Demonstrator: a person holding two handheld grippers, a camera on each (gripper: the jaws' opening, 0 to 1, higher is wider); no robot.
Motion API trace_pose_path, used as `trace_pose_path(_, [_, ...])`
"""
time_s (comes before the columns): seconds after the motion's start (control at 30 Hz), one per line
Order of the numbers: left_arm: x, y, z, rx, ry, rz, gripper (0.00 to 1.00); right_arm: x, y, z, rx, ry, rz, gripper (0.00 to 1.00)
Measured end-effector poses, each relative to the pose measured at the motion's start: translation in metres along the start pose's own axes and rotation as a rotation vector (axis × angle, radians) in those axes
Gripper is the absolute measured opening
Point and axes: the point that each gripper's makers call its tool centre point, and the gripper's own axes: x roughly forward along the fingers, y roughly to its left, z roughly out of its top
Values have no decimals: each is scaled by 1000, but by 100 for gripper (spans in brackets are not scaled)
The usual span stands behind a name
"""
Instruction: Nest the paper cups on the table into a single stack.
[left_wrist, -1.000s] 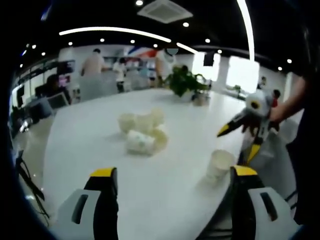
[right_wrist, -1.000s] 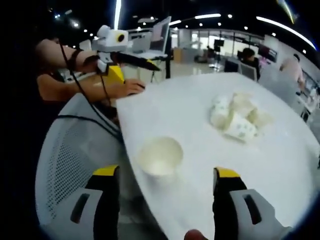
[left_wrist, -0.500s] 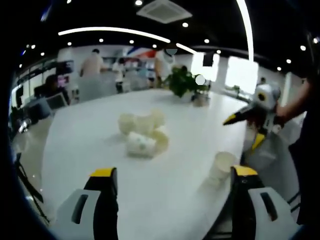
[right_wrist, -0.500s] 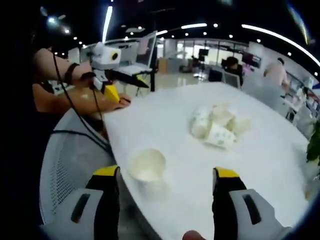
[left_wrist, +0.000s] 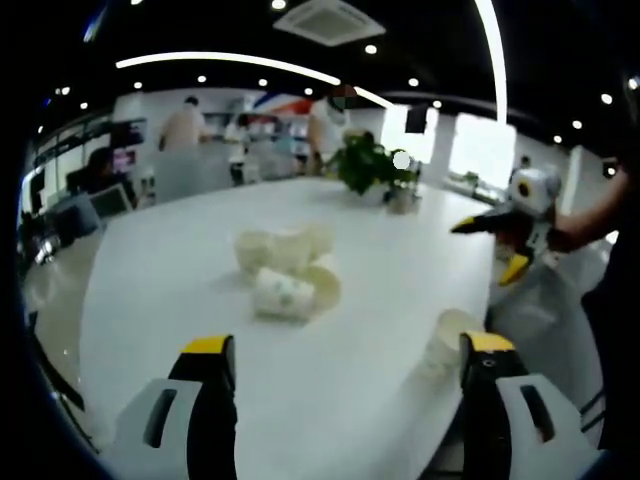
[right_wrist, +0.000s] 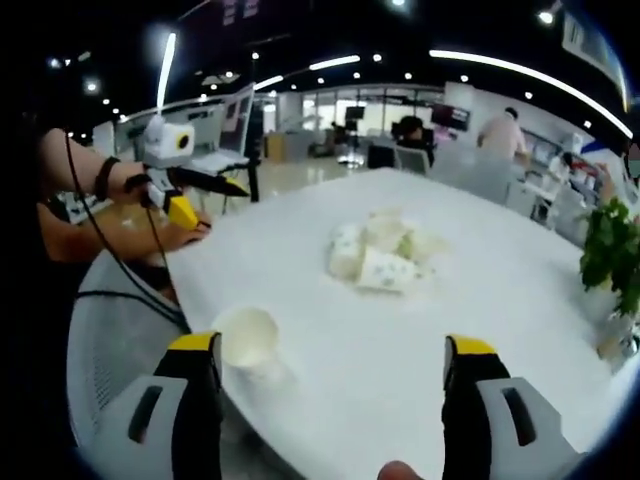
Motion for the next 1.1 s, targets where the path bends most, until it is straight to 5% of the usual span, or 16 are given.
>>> trace_pose_path(0.23, [5, 2, 3, 1, 1, -7, 93, -1, -6, -4, 22, 3, -30, 100])
trace_pose_path(1.1, [42, 20, 14, 15, 28, -42, 92, -10, -21, -18, 59, 19, -54, 98])
